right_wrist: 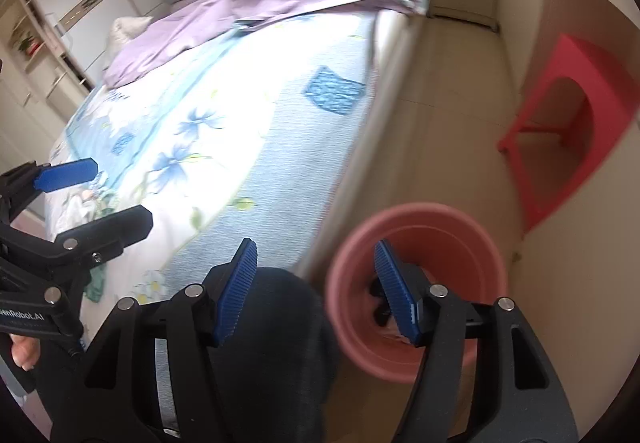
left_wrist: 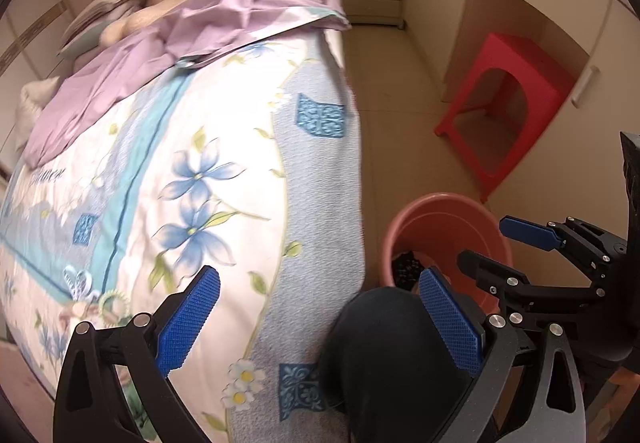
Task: Collect trash
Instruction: 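Move both tools back to the pile on the bed, then grasp the white cloth with the left tool while the right tool grasps the grey cord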
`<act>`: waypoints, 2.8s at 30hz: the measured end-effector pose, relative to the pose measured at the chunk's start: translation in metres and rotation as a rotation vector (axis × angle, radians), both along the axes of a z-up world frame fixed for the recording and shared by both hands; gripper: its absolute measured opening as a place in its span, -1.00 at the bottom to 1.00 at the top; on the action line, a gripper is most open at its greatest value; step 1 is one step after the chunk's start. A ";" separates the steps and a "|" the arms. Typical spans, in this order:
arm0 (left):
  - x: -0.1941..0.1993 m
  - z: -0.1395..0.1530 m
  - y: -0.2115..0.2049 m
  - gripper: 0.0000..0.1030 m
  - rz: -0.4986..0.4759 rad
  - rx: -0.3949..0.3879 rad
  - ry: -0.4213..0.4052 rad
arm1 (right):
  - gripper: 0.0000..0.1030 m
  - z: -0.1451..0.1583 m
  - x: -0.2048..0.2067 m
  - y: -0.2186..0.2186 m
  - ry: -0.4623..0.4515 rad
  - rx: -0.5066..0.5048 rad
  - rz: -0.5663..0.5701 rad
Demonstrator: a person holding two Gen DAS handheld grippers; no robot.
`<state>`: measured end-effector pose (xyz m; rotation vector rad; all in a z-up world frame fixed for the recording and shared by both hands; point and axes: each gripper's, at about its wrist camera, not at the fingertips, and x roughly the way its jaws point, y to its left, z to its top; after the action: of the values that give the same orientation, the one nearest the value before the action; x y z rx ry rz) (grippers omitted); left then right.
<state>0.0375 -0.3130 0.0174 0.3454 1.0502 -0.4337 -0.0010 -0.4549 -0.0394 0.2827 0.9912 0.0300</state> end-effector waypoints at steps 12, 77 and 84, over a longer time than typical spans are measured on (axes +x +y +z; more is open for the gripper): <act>-0.012 0.006 0.100 0.91 0.208 -0.041 0.011 | 0.32 0.016 0.023 0.094 -0.023 0.006 0.167; 0.063 -0.077 0.329 0.22 0.521 -0.102 0.098 | 0.43 -0.043 0.086 0.288 0.129 -0.065 0.518; 0.062 -0.071 0.325 -0.76 0.484 -0.131 0.108 | 0.43 -0.046 0.089 0.290 0.128 -0.058 0.520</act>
<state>0.0991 0.0120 -0.0540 -0.0546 1.1616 -0.0850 0.0882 -0.1652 -0.0850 -0.0326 1.1692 0.4599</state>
